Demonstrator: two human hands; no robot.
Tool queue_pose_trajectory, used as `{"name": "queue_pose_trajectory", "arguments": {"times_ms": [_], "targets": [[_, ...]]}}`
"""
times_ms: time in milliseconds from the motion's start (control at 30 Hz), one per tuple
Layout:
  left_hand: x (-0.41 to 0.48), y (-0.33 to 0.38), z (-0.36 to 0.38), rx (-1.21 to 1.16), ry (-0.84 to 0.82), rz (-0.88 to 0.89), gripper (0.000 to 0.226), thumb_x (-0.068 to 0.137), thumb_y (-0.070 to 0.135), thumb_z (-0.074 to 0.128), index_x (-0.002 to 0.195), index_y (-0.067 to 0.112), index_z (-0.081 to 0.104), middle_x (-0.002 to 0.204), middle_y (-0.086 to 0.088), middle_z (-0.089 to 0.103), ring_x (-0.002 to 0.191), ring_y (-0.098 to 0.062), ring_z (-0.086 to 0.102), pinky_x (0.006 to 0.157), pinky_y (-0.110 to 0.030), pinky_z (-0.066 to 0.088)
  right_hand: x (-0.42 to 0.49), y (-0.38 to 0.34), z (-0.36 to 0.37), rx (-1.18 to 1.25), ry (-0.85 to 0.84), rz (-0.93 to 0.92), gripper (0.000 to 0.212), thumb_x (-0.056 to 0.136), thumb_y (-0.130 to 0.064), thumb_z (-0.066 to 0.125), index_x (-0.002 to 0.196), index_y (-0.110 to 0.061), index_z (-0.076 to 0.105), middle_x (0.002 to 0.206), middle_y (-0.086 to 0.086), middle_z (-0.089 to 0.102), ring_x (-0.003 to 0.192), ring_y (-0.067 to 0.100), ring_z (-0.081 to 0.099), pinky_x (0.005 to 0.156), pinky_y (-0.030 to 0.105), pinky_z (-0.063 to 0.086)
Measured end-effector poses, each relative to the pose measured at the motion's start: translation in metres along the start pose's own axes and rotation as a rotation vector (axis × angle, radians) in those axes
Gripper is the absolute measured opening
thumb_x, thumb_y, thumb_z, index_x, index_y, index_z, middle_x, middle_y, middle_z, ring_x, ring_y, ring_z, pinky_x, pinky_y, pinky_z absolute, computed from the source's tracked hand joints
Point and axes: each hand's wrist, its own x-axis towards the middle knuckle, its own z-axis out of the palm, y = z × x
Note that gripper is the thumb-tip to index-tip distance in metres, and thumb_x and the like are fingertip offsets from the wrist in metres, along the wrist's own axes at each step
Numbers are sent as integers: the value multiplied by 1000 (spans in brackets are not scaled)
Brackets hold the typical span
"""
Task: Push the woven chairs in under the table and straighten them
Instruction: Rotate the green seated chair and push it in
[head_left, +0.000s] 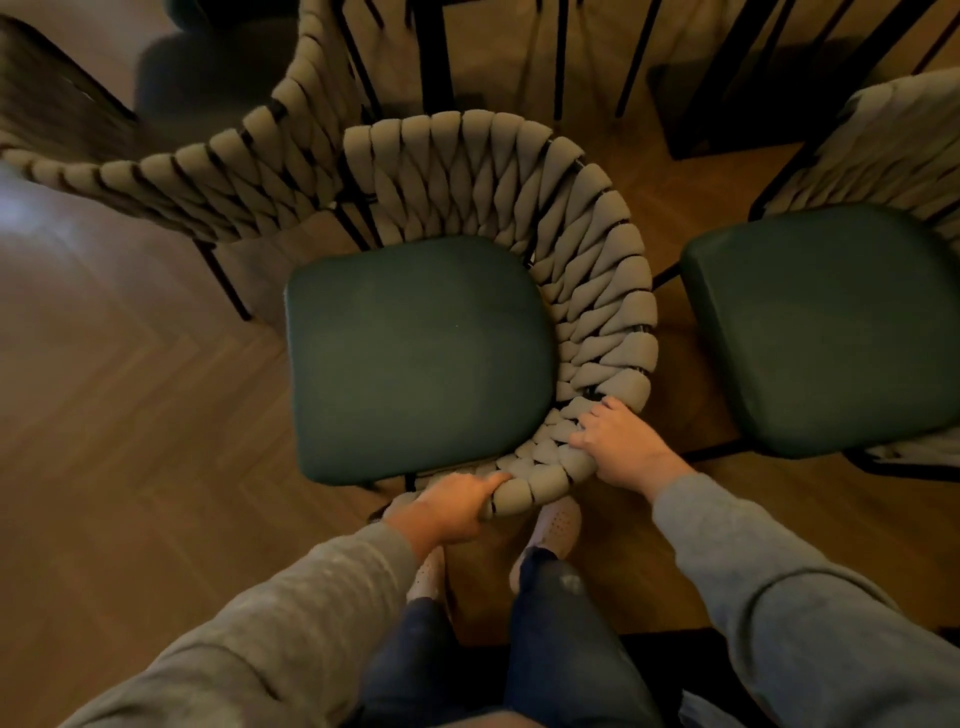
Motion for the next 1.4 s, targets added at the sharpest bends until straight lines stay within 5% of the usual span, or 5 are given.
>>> {"name": "queue_pose_trajectory", "arguments": {"times_ms": [200,400,600,967,1400], "targets": [[-21,-56,-18,57,-40,59,72,87,18,63,149,29,28,135,-5,53,120,-24,53,98,-36,41,41,-24,-13,59,-136,-122,54,85,-33,66,135,-27,48,137,4,48,128,24,41,110,42,31],[-1,-32,-35,-349,20,-66,89,81,64,62,152,27,22,147,-3,44,132,-22,44,108,-33,37,60,66,-51,-227,-200,-273,100,67,-53,78,149,-33,25,154,3,28,145,26,15,119,51,-3],[74,76,-77,-903,342,-264,92,77,68,61,151,26,25,147,-3,44,132,-19,45,109,-31,37,102,180,-90,-394,1,-408,76,82,-21,68,146,-31,28,153,5,31,146,24,15,120,50,0],[143,152,-66,-386,637,-640,65,91,20,56,149,26,27,113,-5,65,98,-26,64,76,-37,50,147,224,-90,-471,243,-550,40,89,-19,60,127,-23,52,129,6,56,131,27,42,118,50,11],[94,170,0,-369,581,-521,58,95,23,52,148,28,28,122,-1,60,106,-17,58,91,-28,45,71,201,-40,-315,175,-570,31,84,-24,63,115,-25,59,114,1,62,117,26,49,109,50,25]]}}
